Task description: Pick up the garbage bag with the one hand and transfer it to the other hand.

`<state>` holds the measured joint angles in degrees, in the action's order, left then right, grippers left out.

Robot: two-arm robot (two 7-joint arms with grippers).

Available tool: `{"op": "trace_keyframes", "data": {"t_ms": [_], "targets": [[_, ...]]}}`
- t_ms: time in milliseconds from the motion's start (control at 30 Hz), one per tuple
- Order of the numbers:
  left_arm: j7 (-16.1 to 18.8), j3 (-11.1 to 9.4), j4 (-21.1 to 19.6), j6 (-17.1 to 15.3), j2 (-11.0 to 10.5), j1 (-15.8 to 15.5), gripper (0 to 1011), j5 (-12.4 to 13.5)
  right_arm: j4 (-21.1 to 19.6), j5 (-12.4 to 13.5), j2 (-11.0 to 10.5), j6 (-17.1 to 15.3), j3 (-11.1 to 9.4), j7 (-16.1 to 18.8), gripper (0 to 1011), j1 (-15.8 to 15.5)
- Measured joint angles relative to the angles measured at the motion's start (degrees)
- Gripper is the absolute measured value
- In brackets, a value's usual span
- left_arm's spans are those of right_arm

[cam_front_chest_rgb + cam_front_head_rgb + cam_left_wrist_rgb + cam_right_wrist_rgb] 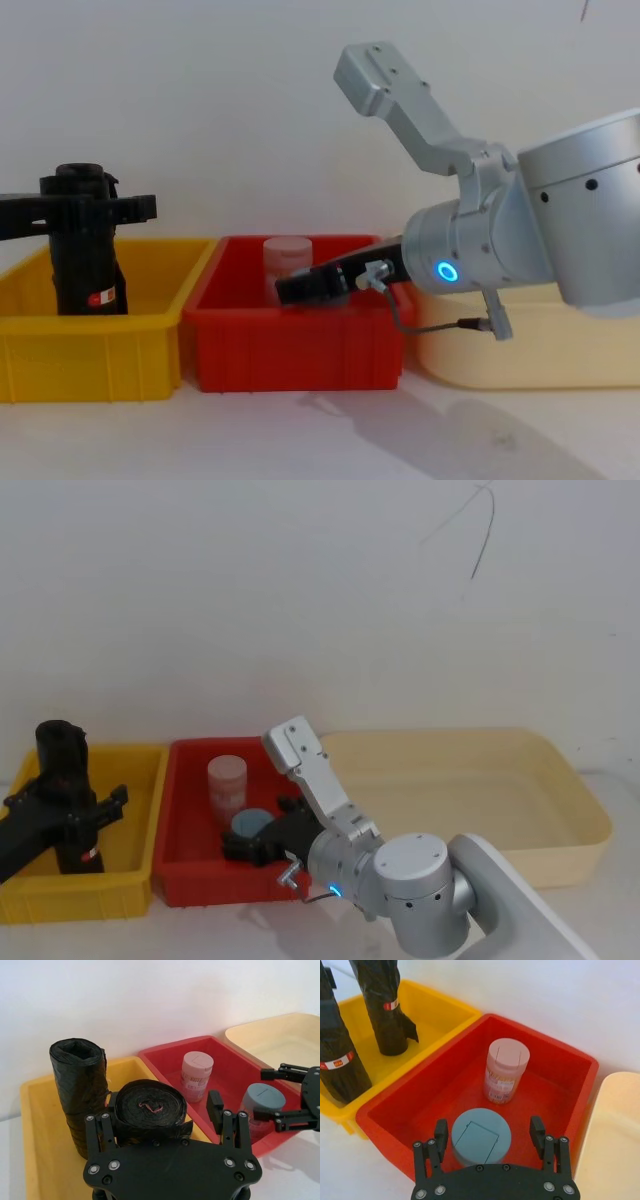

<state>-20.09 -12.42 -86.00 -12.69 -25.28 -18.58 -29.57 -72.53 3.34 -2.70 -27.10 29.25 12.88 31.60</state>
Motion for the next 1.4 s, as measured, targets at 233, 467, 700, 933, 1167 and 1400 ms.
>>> {"op": "trace_keyframes", "data": {"t_ms": [233,467,700,933,1167,1400], "targets": [[0.0,0.0,0.0,0.0,0.0,0.0,1000,0.0,0.5,0.02,0.07,-1.47,-0.19,1.15,1001,0.34],[0.01,0.01,0.0,0.0,0.0,0.0,1000,0.0,0.72,0.14,0.18,-2.23,-0.33,1.75,955,0.47],[0.01,0.0,0.0,0.0,0.0,0.0,1000,0.01,0.8,0.22,0.22,-2.73,-0.4,2.12,793,0.53],[0.01,0.0,-0.01,0.0,0.0,0.0,1000,0.01,0.93,0.25,0.2,-3.05,-0.49,2.26,668,0.58],[0.01,0.0,-0.01,0.0,0.0,0.01,1000,0.01,0.99,0.29,0.2,-3.22,-0.55,2.38,668,0.61],[0.01,0.01,0.0,0.0,0.0,0.01,1000,0.01,1.05,0.29,0.2,-3.34,-0.53,2.44,668,0.63]]}}
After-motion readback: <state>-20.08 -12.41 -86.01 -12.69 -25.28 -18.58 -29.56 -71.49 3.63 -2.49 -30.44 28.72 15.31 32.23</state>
